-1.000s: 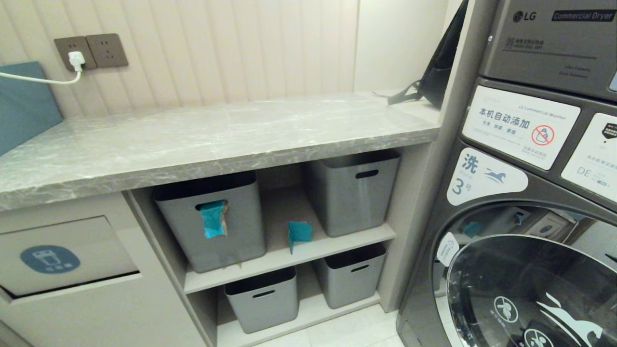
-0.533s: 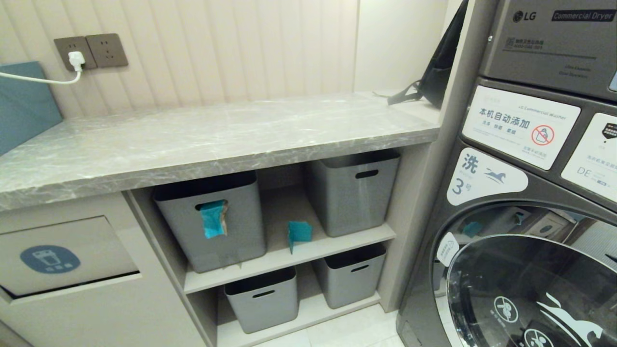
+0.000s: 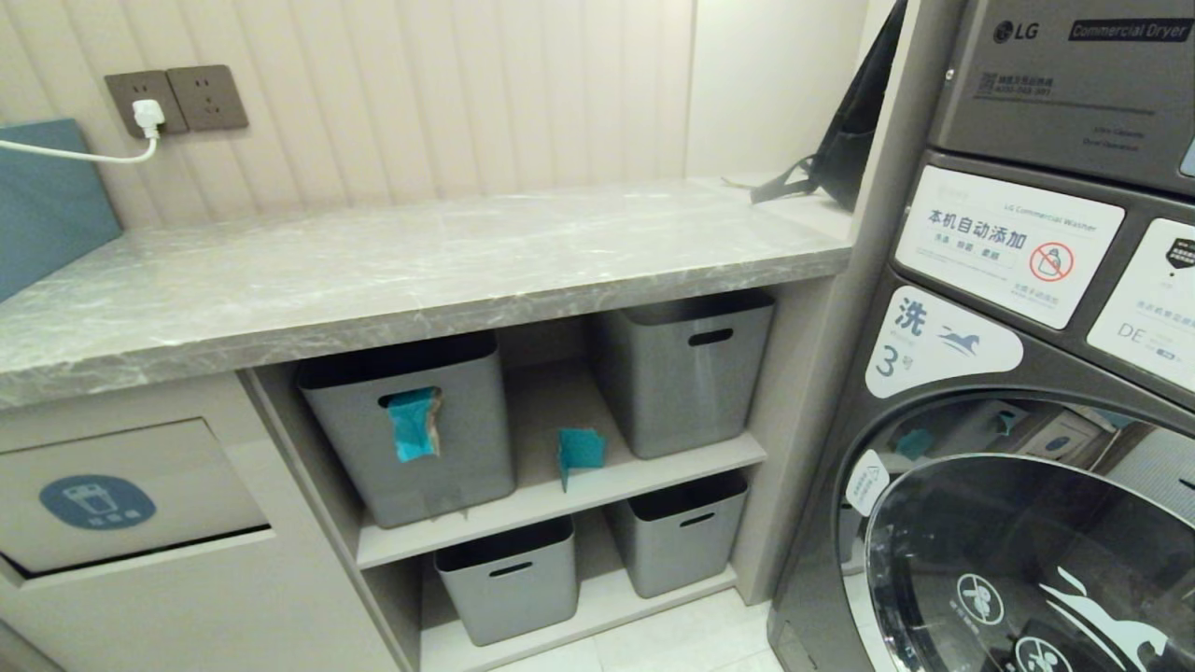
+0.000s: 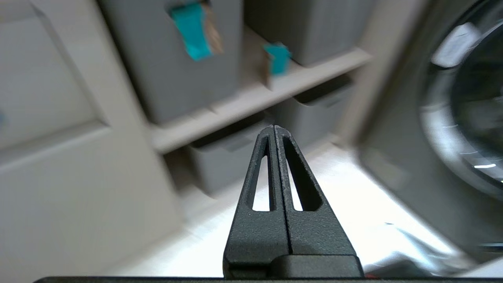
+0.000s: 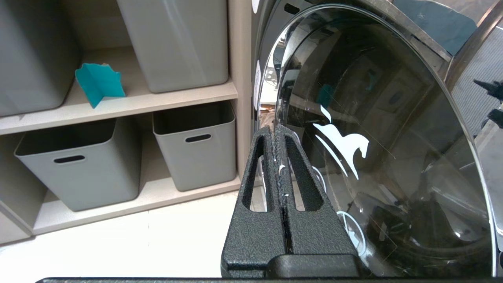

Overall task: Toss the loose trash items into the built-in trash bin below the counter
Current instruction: Pick up the garbage

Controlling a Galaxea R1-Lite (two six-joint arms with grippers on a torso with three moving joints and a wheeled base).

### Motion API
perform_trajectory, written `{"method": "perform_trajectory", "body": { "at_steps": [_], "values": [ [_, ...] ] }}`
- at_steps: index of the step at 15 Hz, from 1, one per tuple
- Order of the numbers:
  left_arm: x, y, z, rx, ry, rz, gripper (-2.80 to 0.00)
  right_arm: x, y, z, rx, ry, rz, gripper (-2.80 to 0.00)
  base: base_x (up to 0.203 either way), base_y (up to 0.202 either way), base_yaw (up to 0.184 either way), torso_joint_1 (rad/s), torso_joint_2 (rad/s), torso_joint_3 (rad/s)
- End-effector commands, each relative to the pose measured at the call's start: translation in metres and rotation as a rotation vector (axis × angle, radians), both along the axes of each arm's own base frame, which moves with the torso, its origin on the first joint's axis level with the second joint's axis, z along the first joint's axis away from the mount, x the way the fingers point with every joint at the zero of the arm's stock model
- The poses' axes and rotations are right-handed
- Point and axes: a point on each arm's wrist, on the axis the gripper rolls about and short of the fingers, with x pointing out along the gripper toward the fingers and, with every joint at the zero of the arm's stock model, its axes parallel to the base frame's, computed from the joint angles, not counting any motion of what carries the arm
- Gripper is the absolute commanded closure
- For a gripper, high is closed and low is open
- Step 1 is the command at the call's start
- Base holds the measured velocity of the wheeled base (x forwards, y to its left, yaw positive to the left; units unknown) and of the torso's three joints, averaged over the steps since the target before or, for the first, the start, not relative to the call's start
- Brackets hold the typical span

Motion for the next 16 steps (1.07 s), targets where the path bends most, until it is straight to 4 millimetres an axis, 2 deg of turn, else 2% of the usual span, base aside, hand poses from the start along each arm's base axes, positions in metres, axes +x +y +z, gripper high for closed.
{"method": "perform_trajectory", "body": {
  "at_steps": [1,4,6,8,11,16],
  "values": [
    [0.035,0.0,0.007,-0.123,0.21,-0.001,0.0,0.0,0.0,0.0,0.0,-0.001,0.001,0.0,0.0,0.0,0.0,0.0,0.0,0.0],
    [0.054,-0.001,0.005,-0.328,0.374,-0.041,0.0,0.0,0.0,0.0,-0.001,-0.002,0.001,0.0,0.0,0.0,0.0,0.0,0.0,0.0],
    [0.068,-0.001,0.003,-0.353,0.451,-0.052,0.0,0.0,0.0,0.0,0.0,-0.002,0.0,0.0,0.0,0.0,0.0,0.0,0.0,0.0],
    [0.081,0.0,-0.002,-0.233,0.447,-0.088,0.0,0.0,0.0,0.0,0.0,-0.002,0.002,0.0,0.0,0.0,0.0,0.0,0.0,0.0],
    [0.102,0.006,-0.018,0.069,0.426,-0.143,0.0,0.0,0.0,0.0,0.0,-0.002,0.001,0.0,0.0,0.0,0.0,0.0,0.0,0.0],
    [0.162,0.019,-0.029,0.555,0.171,-0.274,0.0,0.0,0.0,0.0,-0.001,-0.002,0.001,0.0,0.0,0.0,0.0,0.0,0.0,0.0]
  ]
}}
